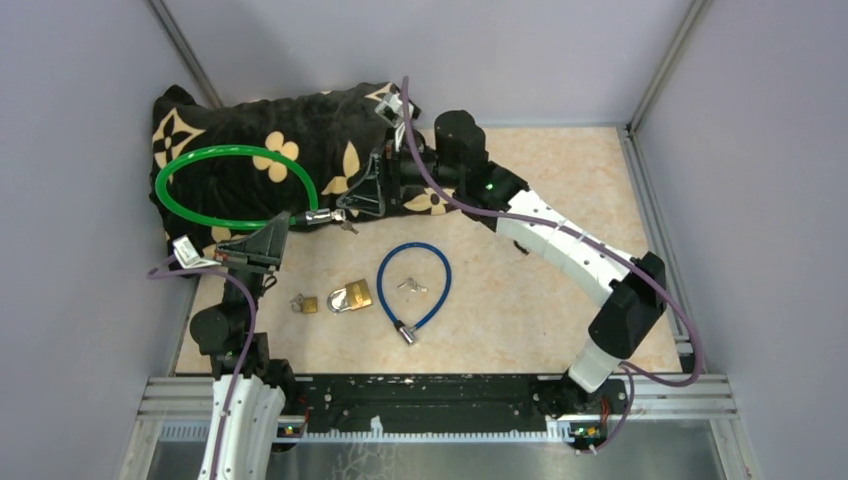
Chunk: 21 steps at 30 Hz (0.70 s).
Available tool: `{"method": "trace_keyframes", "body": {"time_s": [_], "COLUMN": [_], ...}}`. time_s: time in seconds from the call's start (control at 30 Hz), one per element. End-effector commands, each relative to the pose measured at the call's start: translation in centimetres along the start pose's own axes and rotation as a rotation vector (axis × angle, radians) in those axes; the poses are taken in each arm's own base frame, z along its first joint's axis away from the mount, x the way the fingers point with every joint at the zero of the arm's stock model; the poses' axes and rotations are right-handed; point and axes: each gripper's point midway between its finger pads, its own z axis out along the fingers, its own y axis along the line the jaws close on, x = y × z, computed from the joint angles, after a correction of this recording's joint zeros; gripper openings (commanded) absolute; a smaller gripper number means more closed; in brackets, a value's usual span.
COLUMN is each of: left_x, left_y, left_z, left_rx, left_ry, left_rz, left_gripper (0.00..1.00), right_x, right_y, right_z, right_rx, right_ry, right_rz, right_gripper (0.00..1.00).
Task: Lock with the key
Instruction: Lock the lock.
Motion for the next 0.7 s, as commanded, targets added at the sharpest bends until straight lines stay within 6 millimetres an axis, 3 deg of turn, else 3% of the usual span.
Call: {"method": "trace_keyframes", "body": {"time_s": [0.0,0.1,0.37,0.67], "left_x": [-0.9,-0.9,-0.9,-0.9], "left_y": [-3.6,-3.6,-3.7,-3.6], "left_z": [0.1,0.2,0.2,0.1], "left_rx": [0.119,0.12,0.122,0.12], "left_ry": [-0.026,-0.025,-0.024,-0.025], "left_rz": [0.046,0.046,0.049,0.051], "left_gripper": [0.0,0.0,0.0,0.0], "right_x": [0.8,1.4,2.4,3.3], "right_y": [3.3,3.3,3.8,4.0], "right_z": [0.1,0.7,1.0,1.4], "right_rx": [-0.184,-0.219,-0.283,-0.302], "right_ry": [0.077,0.093,0.094,0.119], "right_rz": [0.215,0.269,0.3,0.311], "right_gripper": [0.73,0.56,0.38,0.09]}}
